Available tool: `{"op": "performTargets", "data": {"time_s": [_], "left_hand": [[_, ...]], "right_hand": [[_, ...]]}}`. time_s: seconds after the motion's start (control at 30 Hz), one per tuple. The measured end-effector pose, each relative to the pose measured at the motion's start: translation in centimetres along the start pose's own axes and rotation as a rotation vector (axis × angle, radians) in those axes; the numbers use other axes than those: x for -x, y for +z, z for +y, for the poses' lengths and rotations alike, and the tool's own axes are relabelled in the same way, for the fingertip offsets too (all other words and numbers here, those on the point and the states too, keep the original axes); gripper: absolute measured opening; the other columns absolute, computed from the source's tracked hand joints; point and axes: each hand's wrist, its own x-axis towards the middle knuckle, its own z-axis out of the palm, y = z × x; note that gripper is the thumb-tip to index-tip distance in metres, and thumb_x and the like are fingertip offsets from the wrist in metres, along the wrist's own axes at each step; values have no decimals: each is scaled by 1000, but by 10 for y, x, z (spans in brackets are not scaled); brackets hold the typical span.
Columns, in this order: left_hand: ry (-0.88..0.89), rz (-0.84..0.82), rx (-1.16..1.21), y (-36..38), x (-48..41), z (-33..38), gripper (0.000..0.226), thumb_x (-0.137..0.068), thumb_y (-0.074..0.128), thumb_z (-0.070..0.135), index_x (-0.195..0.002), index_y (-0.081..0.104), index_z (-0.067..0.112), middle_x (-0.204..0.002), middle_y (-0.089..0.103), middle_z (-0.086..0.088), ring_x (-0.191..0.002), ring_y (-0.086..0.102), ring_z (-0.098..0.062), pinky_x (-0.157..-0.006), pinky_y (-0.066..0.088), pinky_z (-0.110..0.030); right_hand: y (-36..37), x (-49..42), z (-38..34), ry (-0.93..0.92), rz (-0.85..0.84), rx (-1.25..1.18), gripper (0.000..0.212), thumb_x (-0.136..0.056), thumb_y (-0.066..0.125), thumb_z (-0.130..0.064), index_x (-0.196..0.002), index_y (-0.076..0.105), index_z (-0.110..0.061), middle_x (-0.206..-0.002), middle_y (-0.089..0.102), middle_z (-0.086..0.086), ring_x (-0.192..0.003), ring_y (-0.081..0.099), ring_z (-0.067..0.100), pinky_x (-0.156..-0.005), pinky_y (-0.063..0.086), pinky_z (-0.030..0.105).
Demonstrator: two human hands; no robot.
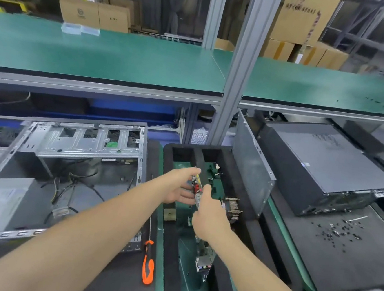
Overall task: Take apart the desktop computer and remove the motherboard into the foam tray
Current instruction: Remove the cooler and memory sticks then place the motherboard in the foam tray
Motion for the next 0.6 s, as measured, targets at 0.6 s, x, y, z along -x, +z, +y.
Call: {"op": "performTargets", "data": {"time_s": [0.6], "left_hand": [[73, 317, -485, -27, 5, -11, 19, -94, 57, -7, -113, 59, -2, -119, 59, -20, -82, 76, -33, -53, 61, -30]], "right_hand": [[52, 10, -18, -33, -77, -287, 42, -94, 64, -14, -115, 31, -28, -95, 60, 1, -68, 56, 15, -54, 44, 32]]}}
